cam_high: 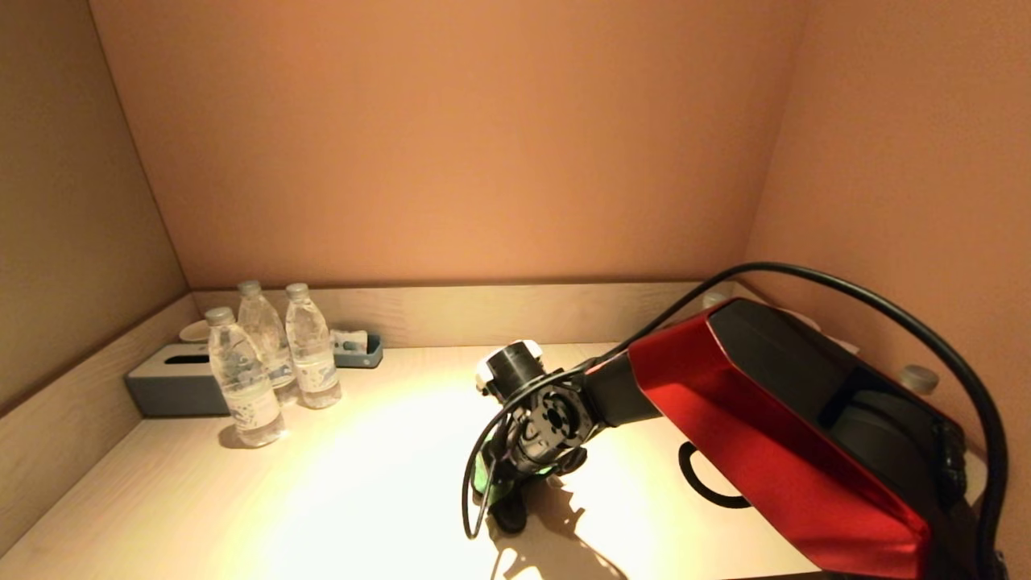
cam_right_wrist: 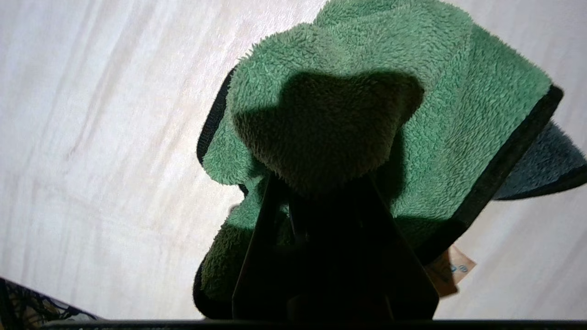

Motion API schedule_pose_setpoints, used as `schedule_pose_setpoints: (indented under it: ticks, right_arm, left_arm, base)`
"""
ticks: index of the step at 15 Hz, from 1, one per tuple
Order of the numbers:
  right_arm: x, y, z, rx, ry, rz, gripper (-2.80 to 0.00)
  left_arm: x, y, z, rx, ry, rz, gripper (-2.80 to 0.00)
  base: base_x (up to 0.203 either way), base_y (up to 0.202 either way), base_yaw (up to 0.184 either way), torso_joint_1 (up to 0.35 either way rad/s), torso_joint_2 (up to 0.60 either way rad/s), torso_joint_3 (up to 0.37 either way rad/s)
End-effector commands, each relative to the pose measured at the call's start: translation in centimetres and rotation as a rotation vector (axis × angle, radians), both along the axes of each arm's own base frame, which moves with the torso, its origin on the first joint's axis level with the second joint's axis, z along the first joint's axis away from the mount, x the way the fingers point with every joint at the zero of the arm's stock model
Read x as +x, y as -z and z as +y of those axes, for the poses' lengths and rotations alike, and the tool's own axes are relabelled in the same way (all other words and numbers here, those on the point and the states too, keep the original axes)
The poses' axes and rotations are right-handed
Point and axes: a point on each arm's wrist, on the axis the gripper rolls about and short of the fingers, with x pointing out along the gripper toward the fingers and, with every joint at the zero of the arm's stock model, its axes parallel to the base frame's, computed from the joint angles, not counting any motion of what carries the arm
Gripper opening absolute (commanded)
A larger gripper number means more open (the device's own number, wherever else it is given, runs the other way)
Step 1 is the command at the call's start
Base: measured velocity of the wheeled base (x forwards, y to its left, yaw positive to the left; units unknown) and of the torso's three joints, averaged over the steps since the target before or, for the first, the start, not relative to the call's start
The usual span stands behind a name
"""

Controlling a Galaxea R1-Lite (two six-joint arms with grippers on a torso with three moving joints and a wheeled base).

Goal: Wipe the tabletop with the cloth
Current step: Sweep the stains on the table

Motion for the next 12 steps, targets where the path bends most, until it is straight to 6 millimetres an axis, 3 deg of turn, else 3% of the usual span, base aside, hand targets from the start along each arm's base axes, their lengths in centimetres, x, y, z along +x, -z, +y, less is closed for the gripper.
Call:
schedule_pose_setpoints:
  ticks: [1, 3, 6, 9, 10, 12]
  right_arm:
    - [2.0, 1.2, -0.5, 0.002, 0.036, -0.003, -2.80]
    - [2.8, 1.6, -0.5, 0.005, 0.046, -0.007, -2.80]
    - [4.1, 1.5, 1.2, 0.043, 0.033, -0.058, -2.80]
    - [2.6, 1.1, 4.3, 0.056, -0.036, -0.065, -2.80]
    - [2.4, 1.1, 4.5, 0.057, -0.040, -0.065, -2.80]
    - [-0.1, 0.4, 7.3, 0.071, -0.104, -0.063, -2.80]
  left_arm:
    - [0.0, 0.0, 0.0, 0.000, 0.000, 0.001, -2.80]
    - [0.0, 0.0, 0.0, 0.000, 0.000, 0.001, -2.80]
    - [0.0, 0.0, 0.0, 0.000, 0.001, 0.001, -2.80]
    - [0.0, 0.0, 0.0, 0.000, 0.000, 0.001, -2.80]
    - [0.0, 0.0, 0.0, 0.000, 0.000, 0.001, -2.80]
    - [0.0, 0.0, 0.0, 0.000, 0.001, 0.003, -2.80]
  base:
    - [0.000, 0.000, 0.000, 0.000, 0.00, 0.000]
    - [0.000, 0.000, 0.000, 0.000, 0.00, 0.000]
    - [0.000, 0.000, 0.000, 0.000, 0.00, 0.000]
    - [0.000, 0.000, 0.000, 0.000, 0.00, 0.000]
    - [0.000, 0.000, 0.000, 0.000, 0.00, 0.000]
    - [0.000, 0.000, 0.000, 0.000, 0.00, 0.000]
